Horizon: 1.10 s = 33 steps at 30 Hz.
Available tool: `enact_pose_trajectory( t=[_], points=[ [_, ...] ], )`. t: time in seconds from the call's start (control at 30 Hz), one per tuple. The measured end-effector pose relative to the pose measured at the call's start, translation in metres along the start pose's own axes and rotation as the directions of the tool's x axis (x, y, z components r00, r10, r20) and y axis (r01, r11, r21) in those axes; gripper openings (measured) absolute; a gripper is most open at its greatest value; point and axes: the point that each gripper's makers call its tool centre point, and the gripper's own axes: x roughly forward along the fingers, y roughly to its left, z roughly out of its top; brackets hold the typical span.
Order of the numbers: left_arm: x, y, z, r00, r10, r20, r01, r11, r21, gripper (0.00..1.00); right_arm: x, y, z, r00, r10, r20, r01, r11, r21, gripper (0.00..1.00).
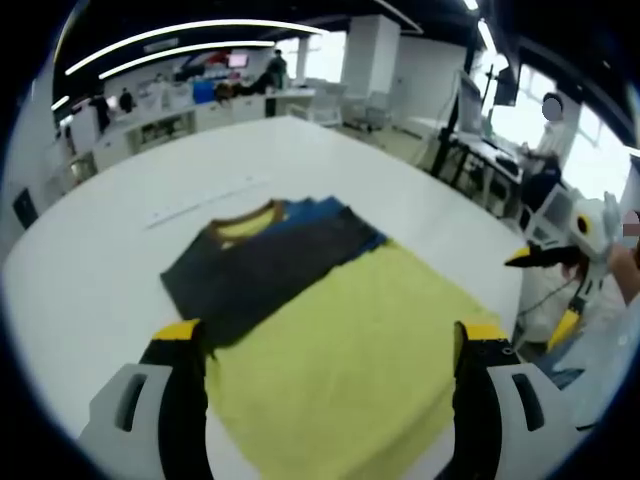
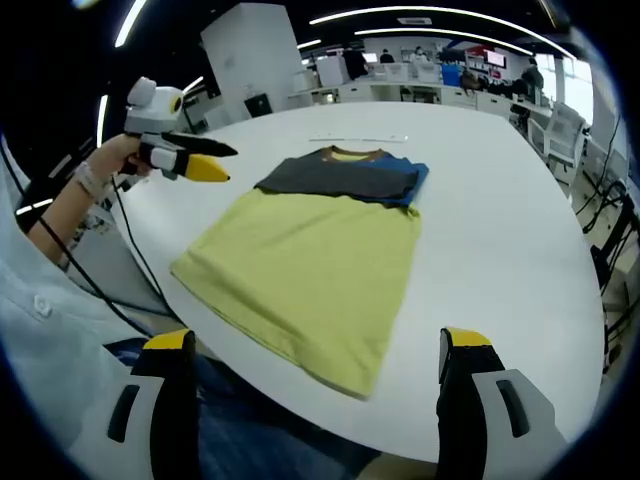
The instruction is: Fold the garment on the visible template until the final outline fits inside the template.
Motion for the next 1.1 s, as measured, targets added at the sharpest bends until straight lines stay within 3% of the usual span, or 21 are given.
enact_pose_trajectory(
  t=[1.1],
  points=[
    [-0.035, 0.009, -0.047, 0.999, 0.038, -0.02, -0.04, 0.996, -0.079, 1.0, 0.007, 0.004, -0.002, 1.0, -0.009, -0.003, 0.009, 1.0, -0.004, 1.0]
  ],
)
